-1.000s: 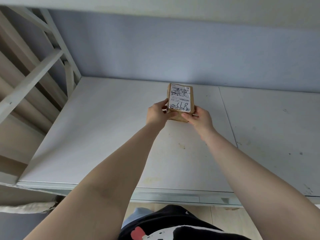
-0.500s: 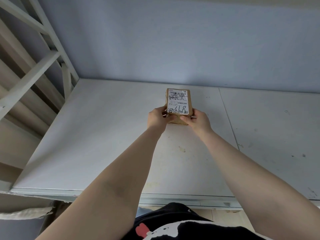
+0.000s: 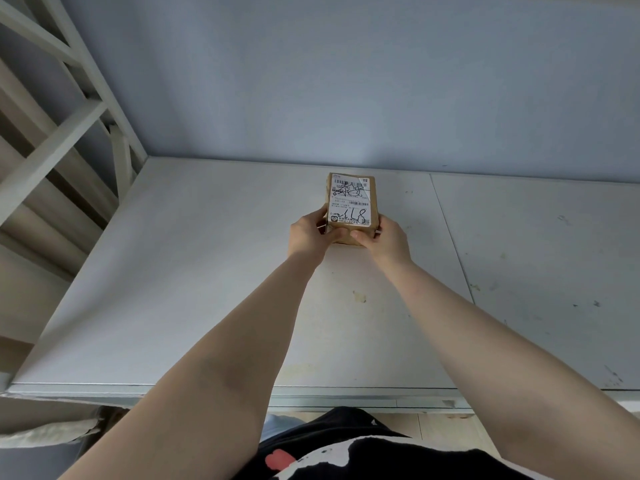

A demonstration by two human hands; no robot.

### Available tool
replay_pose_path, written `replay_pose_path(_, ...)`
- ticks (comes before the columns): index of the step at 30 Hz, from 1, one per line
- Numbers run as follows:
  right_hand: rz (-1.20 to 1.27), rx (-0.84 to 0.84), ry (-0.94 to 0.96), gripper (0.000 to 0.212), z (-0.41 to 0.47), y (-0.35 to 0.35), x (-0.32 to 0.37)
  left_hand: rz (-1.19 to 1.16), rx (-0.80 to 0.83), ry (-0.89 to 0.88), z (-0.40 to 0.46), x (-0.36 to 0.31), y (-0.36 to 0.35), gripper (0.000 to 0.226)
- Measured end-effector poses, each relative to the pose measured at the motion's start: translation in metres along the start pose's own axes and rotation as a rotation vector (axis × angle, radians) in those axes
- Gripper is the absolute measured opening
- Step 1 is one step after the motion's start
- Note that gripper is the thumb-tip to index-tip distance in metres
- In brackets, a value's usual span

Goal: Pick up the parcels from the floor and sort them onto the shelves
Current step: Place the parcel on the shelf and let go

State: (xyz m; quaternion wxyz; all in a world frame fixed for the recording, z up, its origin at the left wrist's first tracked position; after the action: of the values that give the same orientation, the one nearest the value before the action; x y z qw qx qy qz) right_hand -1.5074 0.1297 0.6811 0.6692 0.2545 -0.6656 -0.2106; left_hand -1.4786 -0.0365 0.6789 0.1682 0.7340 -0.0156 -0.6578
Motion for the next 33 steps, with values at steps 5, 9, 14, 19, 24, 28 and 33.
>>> replay_pose_path(5,-0.005,0.015,0.006,0.044,0.001,0.0,0.002,-0.045,-0.052,-0.019,-0.006,0.001,0.0,0.055)
replay_pose_path(9,-0.039,0.076,0.015,0.045,0.007,0.001,0.002,-0.041,-0.096,-0.026,-0.007,0.0,-0.003,0.051)
replay_pose_path(14,-0.062,0.1,0.008,0.048,0.01,0.0,-0.001,-0.03,-0.103,-0.022,-0.006,0.0,-0.004,0.048)
replay_pose_path(19,-0.026,0.042,-0.01,0.044,0.007,-0.003,-0.002,-0.012,-0.074,-0.02,0.0,0.001,-0.002,0.047)
replay_pose_path(24,-0.028,0.056,0.001,0.044,0.009,-0.002,0.0,-0.018,-0.086,-0.031,-0.004,-0.001,-0.002,0.051)
replay_pose_path(28,-0.028,0.071,0.015,0.046,0.008,-0.002,0.0,-0.004,-0.098,-0.03,-0.006,-0.001,-0.003,0.053)
replay_pose_path(33,-0.033,0.083,0.02,0.048,0.008,-0.002,0.002,-0.011,-0.107,-0.045,-0.007,-0.002,-0.002,0.05)
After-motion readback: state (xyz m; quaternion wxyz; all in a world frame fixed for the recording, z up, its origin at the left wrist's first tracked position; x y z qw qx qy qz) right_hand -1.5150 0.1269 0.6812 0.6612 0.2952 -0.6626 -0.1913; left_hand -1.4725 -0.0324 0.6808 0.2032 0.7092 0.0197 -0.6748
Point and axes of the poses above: each hand's wrist, its own z-axis towards the middle knuckle, its own y-axis out of the back of the hand, x = y × z, the point moved 9 cm from there along z, towards the middle knuckle, and after that the axes turned 7 degrees about -z, right-handed, at the moved point
